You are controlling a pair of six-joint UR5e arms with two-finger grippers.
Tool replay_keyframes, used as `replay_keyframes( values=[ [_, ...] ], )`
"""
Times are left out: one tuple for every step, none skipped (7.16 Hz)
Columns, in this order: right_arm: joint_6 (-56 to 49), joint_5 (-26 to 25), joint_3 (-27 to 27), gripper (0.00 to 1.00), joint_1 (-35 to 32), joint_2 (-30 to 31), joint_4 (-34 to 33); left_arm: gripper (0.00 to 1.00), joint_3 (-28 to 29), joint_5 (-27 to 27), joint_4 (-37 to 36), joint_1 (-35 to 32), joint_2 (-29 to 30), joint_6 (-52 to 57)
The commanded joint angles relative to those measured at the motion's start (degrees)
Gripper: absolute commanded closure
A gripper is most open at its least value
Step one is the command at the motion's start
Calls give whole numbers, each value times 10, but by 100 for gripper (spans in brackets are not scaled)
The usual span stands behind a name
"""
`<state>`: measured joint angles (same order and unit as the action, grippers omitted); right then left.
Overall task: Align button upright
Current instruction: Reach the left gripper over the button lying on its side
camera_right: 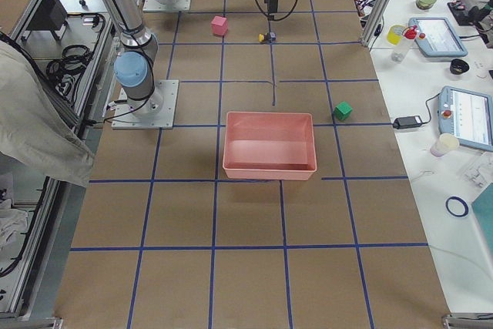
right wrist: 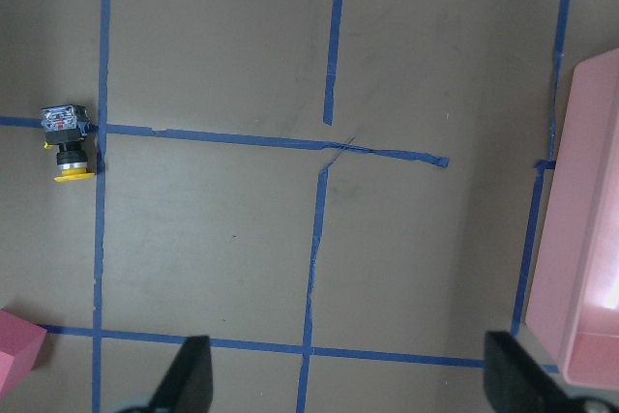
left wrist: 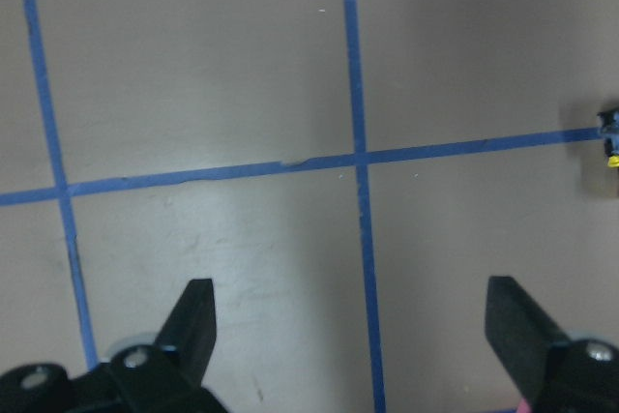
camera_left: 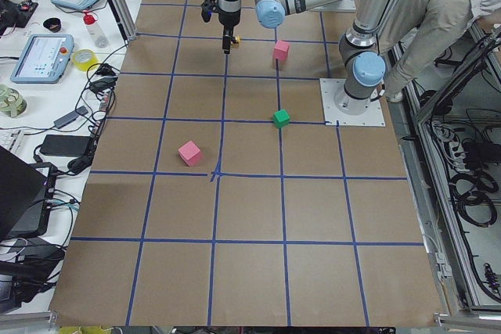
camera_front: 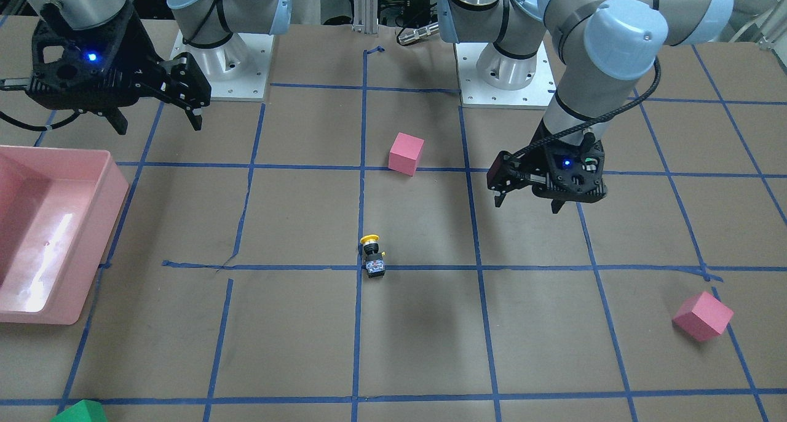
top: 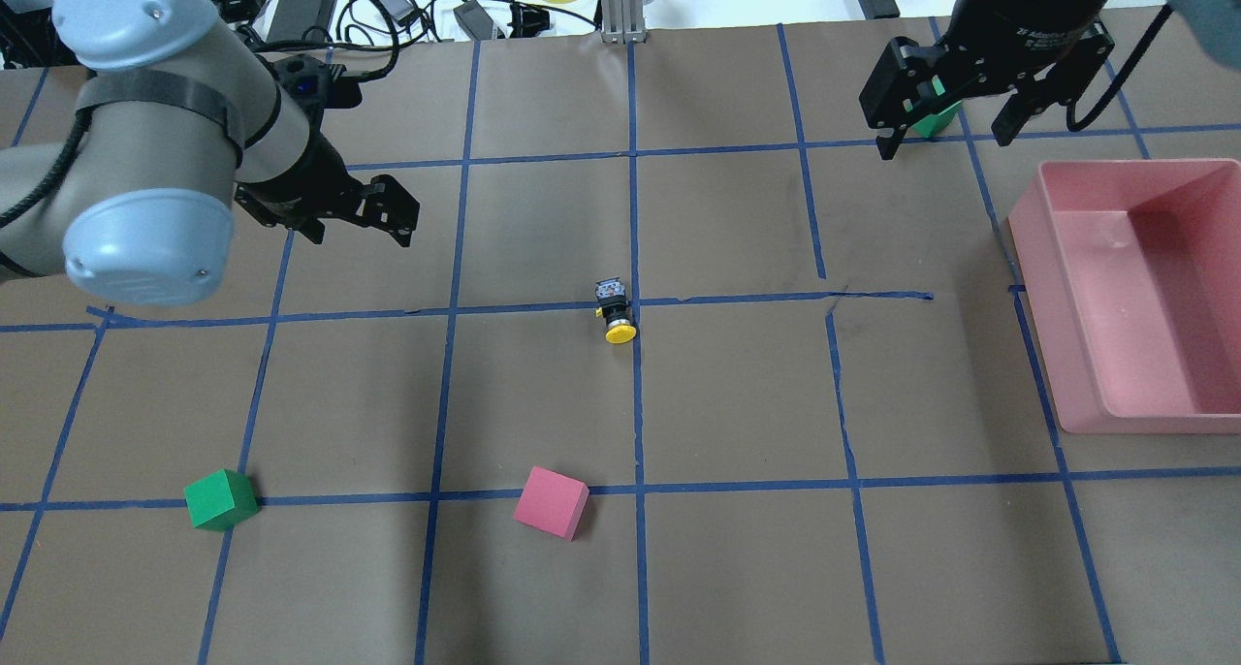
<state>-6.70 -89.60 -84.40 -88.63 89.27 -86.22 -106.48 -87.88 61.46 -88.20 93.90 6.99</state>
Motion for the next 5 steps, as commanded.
replay_keyframes(
  values=[
    [-2, -3, -1, 0, 0, 2, 2, 0, -60, 3, -159, -49, 31, -66],
    [2, 7, -1, 0, 4, -1, 0, 0, -65, 0, -193, -79, 43, -89],
    [3, 9, -2, 0, 0, -1, 3, 0, -66, -10, -230, -125, 61, -150],
    [-1, 7, -2, 0, 1, -1, 4, 0, -67, -54, -277, -160, 83, -184],
    [-1, 7, -2, 0, 2, -1, 4, 0, -73, -65, -315, -190, 100, -217]
  ],
)
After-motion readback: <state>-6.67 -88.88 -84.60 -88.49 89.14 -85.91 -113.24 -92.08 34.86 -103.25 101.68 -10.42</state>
